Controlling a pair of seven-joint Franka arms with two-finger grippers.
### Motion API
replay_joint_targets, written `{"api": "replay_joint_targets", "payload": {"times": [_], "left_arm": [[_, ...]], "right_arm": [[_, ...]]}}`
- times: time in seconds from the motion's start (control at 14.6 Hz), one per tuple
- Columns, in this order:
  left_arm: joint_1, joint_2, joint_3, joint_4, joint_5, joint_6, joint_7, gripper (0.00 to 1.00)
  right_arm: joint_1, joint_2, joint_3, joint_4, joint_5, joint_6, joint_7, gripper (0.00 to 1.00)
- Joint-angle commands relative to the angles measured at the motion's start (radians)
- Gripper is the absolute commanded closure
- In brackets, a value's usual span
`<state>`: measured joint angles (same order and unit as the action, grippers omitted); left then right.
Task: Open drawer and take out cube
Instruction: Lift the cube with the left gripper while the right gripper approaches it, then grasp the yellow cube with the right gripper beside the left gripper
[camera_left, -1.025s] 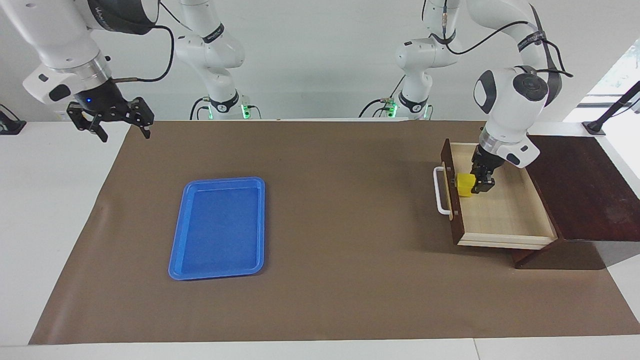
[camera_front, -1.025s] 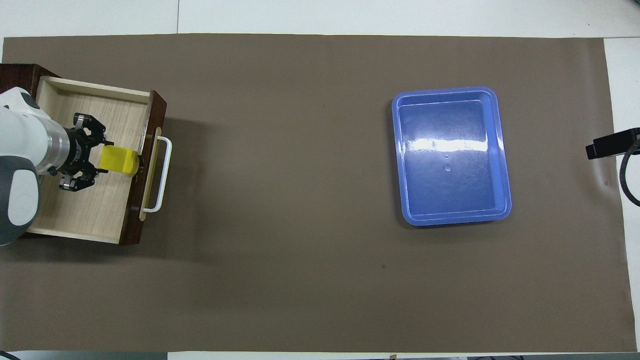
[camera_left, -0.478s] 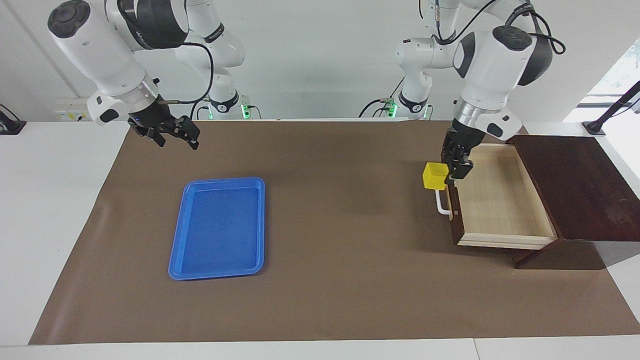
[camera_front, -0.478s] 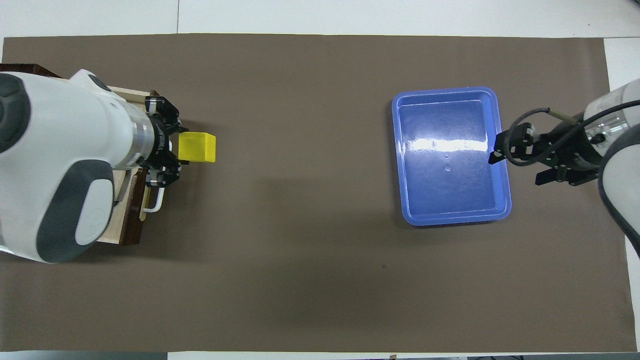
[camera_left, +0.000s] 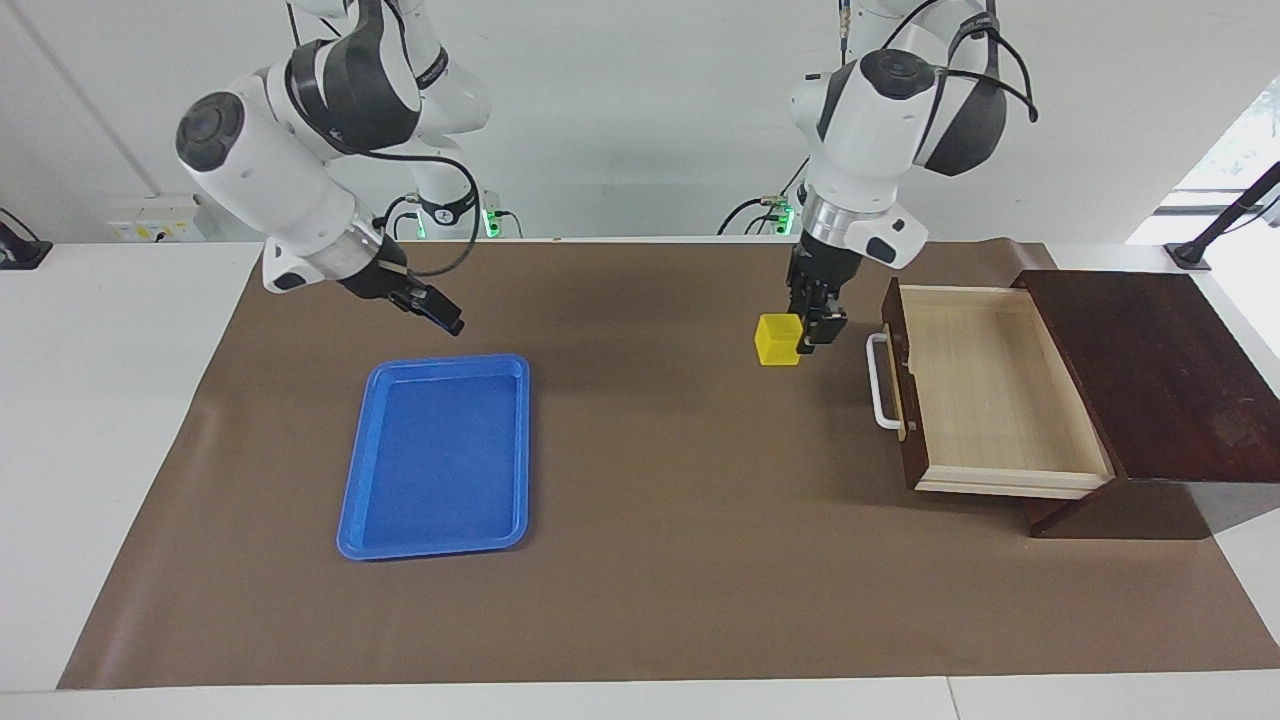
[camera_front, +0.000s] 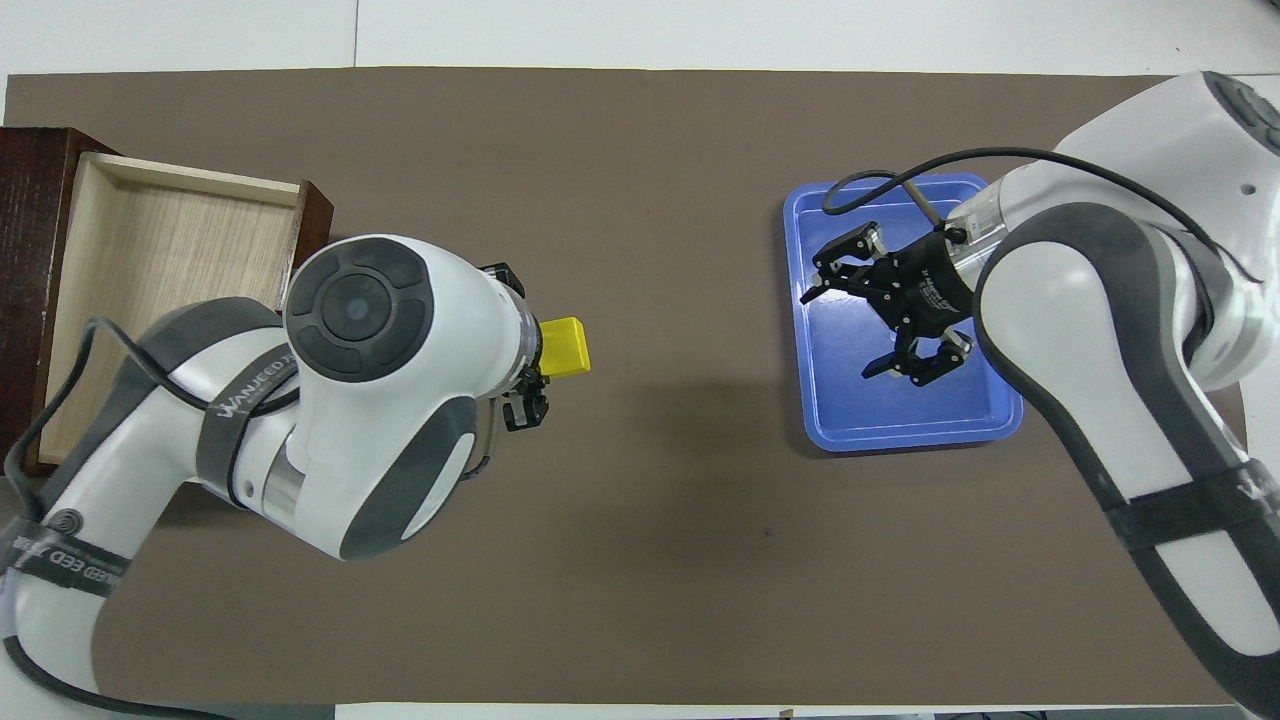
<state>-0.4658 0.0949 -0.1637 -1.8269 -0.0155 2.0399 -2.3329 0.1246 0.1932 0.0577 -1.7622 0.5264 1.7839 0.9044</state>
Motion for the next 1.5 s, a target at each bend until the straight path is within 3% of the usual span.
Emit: {"api": "replay_joint_targets", "payload": {"times": [0.0,0.14,0.41,0.75,0.96,1.44], "left_arm": [[-0.08,0.037,0.02,0.067,0.0,-0.012,-0.084,1.0],[-0.134,0.054,0.021,0.072,0.0,-0.003,-0.14,1.0],[-0.148,0.055,0.02,0.069,0.002,0.02,-0.171,1.0],[-0.146,0.055,0.02,0.058,0.005,0.031,-0.171,1.0],[-0.145,0.055,0.021,0.058,0.005,0.033,-0.171,1.0],[-0.126,0.057,0.029,0.057,0.006,0.033,-0.171,1.0]], "right_arm": [[0.029,0.032,-0.003,-0.056,0.11,0.066,0.069,0.0],[0.059,0.092,-0.003,-0.049,0.184,0.116,0.111,0.0],[0.109,0.166,-0.003,0.001,0.265,0.17,0.205,0.0],[0.162,0.181,-0.002,0.052,0.29,0.179,0.307,0.0],[0.173,0.158,-0.003,0.037,0.293,0.175,0.344,0.0],[0.164,0.008,-0.003,-0.095,0.331,0.166,0.315,0.0]]}}
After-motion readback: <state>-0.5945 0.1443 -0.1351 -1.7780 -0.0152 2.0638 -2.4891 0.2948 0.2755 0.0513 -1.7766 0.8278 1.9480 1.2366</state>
